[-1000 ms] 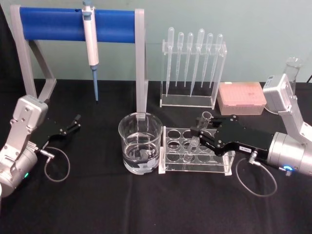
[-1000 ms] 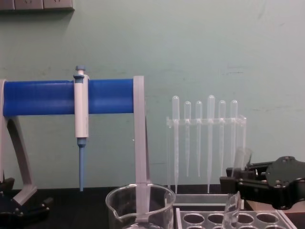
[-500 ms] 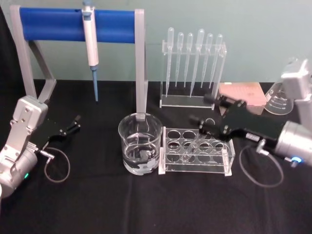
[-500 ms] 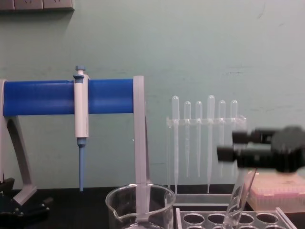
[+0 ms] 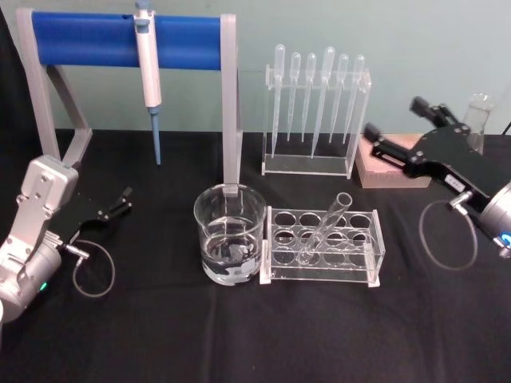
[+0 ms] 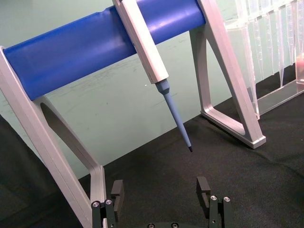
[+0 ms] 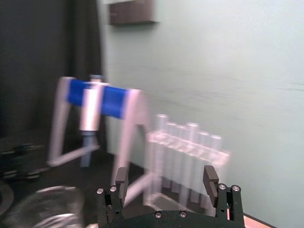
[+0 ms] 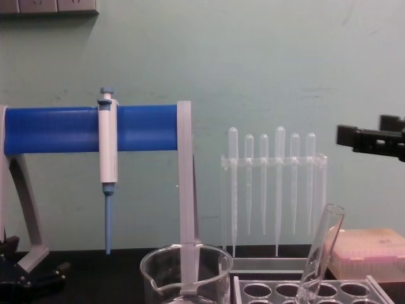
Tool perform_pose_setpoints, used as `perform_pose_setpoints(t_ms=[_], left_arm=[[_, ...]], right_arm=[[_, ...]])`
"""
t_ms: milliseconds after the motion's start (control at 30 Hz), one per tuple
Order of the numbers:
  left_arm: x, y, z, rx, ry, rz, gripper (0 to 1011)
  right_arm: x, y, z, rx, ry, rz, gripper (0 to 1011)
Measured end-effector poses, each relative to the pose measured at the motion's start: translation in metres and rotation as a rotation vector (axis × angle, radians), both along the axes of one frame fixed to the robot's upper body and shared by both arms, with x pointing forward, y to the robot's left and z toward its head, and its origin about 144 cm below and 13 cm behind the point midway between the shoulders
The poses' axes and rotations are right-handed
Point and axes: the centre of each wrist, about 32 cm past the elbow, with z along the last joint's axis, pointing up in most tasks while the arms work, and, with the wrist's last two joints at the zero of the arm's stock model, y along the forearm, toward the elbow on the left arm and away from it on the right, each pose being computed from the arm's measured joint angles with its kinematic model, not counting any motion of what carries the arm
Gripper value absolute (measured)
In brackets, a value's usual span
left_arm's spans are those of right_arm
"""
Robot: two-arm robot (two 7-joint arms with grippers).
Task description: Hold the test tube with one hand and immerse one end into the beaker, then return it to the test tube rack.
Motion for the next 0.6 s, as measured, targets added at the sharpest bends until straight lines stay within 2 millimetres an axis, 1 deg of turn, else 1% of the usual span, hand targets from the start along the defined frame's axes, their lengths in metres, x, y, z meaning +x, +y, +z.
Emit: perform_pose_setpoints(t_ms=[100,267,367,433,500,600], left_arm=[[0.000,0.000,0.000,0.000,0.000,0.000,1000],[0.000,0.000,0.000,0.000,0.000,0.000,1000],[0.000,0.000,0.000,0.000,0.000,0.000,1000],[0.000,0.000,0.000,0.000,0.000,0.000,1000],[0.000,0.000,0.000,0.000,0.000,0.000,1000],[0.000,0.000,0.000,0.000,0.000,0.000,1000]], right_arm=[[-0.001,-0.001,-0.010,0.007,0.005,-0.089,1002],[-0.002,-0.004,-0.036,0.011,0.038,-0.274,1002],[-0.001,-0.005,-0.046,0.009,0.059,-0.327,1002],[0.000,-0.005,-0.059,-0.004,0.082,-0.372,1002],[0.002,-0.005,-0.065,-0.011,0.096,-0.387,1002],[0.003,-0.005,-0.069,-0.017,0.107,-0.394,1002]])
